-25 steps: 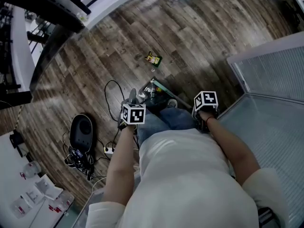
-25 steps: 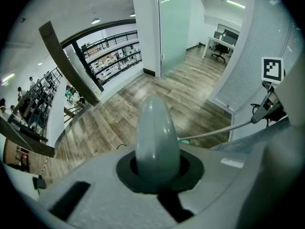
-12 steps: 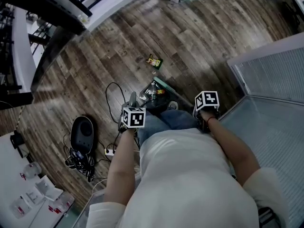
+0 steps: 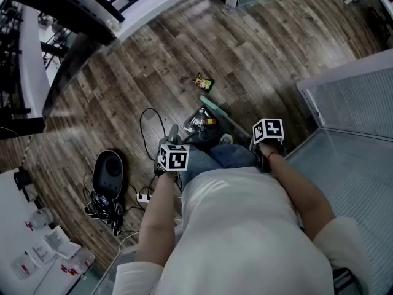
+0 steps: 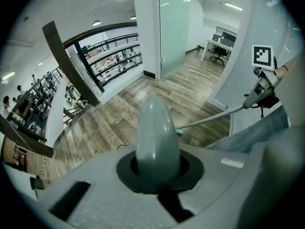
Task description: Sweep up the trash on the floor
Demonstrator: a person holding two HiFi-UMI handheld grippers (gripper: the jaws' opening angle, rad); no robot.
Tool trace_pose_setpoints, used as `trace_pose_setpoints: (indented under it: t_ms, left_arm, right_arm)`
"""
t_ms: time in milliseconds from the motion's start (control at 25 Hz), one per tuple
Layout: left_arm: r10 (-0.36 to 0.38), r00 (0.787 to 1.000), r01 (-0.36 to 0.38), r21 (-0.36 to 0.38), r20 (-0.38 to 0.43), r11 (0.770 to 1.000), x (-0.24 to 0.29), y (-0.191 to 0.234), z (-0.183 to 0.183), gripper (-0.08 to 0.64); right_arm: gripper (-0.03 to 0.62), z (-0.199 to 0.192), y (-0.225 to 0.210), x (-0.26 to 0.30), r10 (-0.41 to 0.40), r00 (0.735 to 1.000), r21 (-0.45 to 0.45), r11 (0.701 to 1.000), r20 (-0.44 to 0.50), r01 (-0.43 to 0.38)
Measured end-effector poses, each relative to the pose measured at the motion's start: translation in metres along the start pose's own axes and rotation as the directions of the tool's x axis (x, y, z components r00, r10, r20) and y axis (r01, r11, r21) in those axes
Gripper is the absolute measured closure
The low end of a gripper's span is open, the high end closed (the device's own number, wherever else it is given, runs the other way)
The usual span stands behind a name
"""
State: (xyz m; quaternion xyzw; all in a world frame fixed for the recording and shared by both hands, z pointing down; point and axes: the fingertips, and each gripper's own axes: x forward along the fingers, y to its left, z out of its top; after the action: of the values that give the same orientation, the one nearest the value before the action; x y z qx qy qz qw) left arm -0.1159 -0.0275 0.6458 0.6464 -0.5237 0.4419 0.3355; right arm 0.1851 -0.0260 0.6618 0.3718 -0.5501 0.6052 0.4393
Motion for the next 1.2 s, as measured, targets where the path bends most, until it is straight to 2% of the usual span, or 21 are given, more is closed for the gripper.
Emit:
trace_pose_setpoints:
  t_ms: [280,720,880,1200]
  left_arm:
    - [0.025,0.999,-0.025,-0.015,0.023,1.0,-0.005,0.016,0.001,0.551]
    - [0.078,0.996,-0.076,-0.055,0.04,0.996,-0.002,0.065,0.017,0.551]
    - [0.08,0.996,-0.077,-0.073,0.04,0.994,0.0,0.073,0.019,0.551]
    - [0.075,0.997,-0.073,-0.064,0.025,0.995,0.009,0.083,0.03,0.551]
  right_arm:
    - [0.494,0.016,0.01,-0.002,-0.002,0.999,0.009,1.0,0.037,0.002]
    - [0.494,0.056,0.034,0.004,-0.041,0.996,-0.008,0.999,0.081,0.042]
    - [0.494,0.073,0.044,0.007,-0.067,0.993,-0.032,0.997,0.094,0.07]
    - [0.494,0.103,0.062,0.024,-0.122,0.989,-0.089,0.988,0.086,0.13]
